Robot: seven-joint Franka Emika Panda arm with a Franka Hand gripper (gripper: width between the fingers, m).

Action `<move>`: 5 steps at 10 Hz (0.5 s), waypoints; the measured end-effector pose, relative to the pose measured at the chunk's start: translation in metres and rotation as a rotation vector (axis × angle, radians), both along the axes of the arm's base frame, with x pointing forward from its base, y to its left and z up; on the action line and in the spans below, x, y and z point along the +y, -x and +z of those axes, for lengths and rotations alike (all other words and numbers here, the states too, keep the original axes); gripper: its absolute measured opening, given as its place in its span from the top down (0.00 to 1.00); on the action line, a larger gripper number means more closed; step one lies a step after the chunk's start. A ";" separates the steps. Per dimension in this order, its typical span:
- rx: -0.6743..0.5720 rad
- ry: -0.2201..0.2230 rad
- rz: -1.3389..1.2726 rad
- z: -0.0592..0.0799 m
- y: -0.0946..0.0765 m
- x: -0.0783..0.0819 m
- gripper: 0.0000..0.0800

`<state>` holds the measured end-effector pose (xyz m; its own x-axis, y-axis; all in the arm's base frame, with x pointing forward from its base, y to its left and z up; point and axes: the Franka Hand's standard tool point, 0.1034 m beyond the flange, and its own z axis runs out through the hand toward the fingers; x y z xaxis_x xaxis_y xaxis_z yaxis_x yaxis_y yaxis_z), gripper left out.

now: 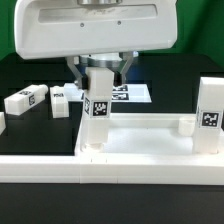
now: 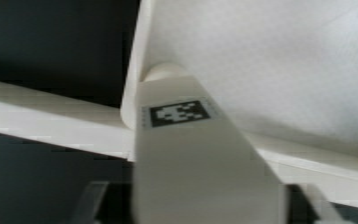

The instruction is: Assemble desk

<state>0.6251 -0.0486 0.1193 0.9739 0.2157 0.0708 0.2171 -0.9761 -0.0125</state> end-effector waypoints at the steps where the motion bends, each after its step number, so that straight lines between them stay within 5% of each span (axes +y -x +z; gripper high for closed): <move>1: 0.000 0.000 -0.001 0.000 0.000 -0.001 0.63; 5: 0.007 -0.011 -0.054 -0.001 0.001 -0.003 0.63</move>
Offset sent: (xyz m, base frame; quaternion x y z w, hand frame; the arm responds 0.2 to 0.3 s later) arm 0.0000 0.0000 0.0000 0.0000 0.0000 0.0650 0.9979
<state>0.6237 -0.0513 0.1184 0.9846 0.1622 0.0659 0.1641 -0.9861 -0.0243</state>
